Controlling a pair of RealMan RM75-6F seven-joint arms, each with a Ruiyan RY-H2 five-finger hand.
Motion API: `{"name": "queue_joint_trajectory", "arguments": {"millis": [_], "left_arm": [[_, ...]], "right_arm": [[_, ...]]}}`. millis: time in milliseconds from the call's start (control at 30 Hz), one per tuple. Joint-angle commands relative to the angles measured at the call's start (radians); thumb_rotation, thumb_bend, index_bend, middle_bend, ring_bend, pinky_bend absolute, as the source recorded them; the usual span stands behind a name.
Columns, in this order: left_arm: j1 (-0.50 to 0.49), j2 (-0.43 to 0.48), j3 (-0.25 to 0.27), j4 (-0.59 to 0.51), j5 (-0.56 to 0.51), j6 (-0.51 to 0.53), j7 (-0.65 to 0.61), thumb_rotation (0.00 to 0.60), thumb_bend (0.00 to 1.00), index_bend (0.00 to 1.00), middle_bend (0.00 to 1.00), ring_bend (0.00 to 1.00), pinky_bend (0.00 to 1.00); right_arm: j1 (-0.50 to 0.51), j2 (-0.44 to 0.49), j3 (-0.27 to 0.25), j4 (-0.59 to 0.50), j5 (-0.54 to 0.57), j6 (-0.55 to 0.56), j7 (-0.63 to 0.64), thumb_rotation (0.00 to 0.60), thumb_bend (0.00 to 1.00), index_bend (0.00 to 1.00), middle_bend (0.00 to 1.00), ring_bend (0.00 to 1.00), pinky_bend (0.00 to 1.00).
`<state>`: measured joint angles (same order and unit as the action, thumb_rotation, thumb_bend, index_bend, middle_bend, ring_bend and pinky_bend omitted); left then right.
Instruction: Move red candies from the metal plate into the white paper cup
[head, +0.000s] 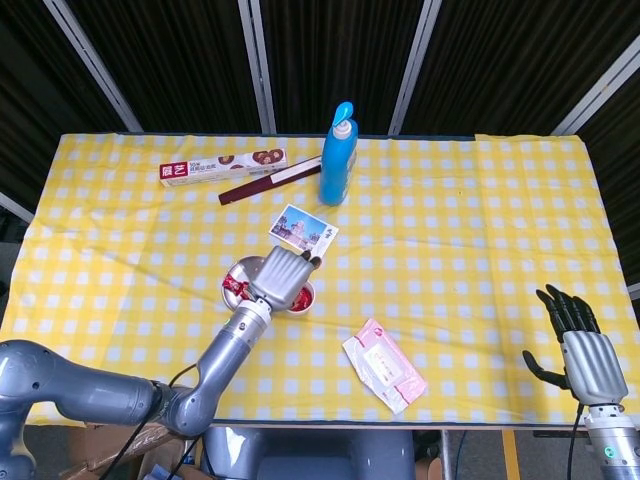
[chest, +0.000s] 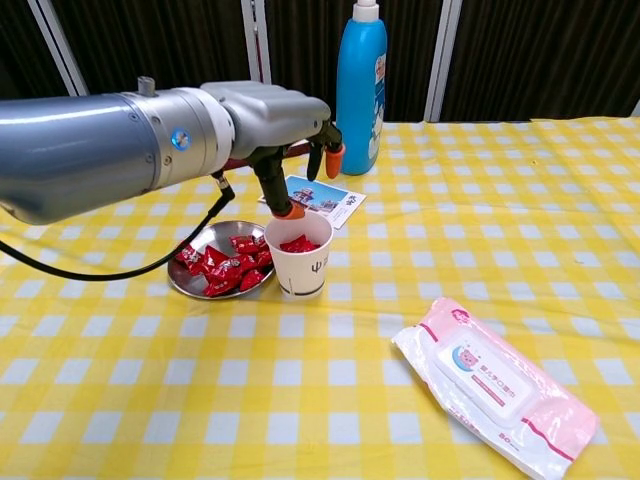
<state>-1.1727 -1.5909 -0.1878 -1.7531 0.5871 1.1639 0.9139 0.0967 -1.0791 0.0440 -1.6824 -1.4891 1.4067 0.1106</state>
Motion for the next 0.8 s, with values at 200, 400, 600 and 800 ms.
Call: {"name": "queue_joint_trajectory", "arguments": {"millis": [200,400,600,800], "left_arm": [[0.055,0.098,0.033,-0.046,-0.002,-0.005,-0.027,0.600,0.23,0.24,0.25,0.84,0.90],[0.060,0.142,0.077,-0.038,-0.071,-0.075,-0.006,0.600,0.20,0.21,0.21,0.84,0.90],[0.065,0.136,0.111,-0.014,-0.079,-0.105,-0.007,0.600,0.20,0.21,0.21,0.84,0.90],[0.064,0.092,0.135,0.038,-0.084,-0.125,-0.005,0.600,0.20,0.21,0.21,0.84,0.90]], "right_arm": [[-0.001,-0.003,0.000,0.003,-0.004,0.005,-0.001,0.600,0.39,0.00,0.00,0.00,0.00],[-0.001,-0.005,0.002,0.004,-0.002,0.006,-0.002,0.600,0.39,0.00,0.00,0.00,0.00],[0.001,-0.006,0.003,0.005,0.000,0.003,0.000,0.600,0.39,0.00,0.00,0.00,0.00],[0.001,-0.005,0.003,0.003,0.002,0.002,0.001,0.600,0.39,0.00,0.00,0.00,0.00]]}}
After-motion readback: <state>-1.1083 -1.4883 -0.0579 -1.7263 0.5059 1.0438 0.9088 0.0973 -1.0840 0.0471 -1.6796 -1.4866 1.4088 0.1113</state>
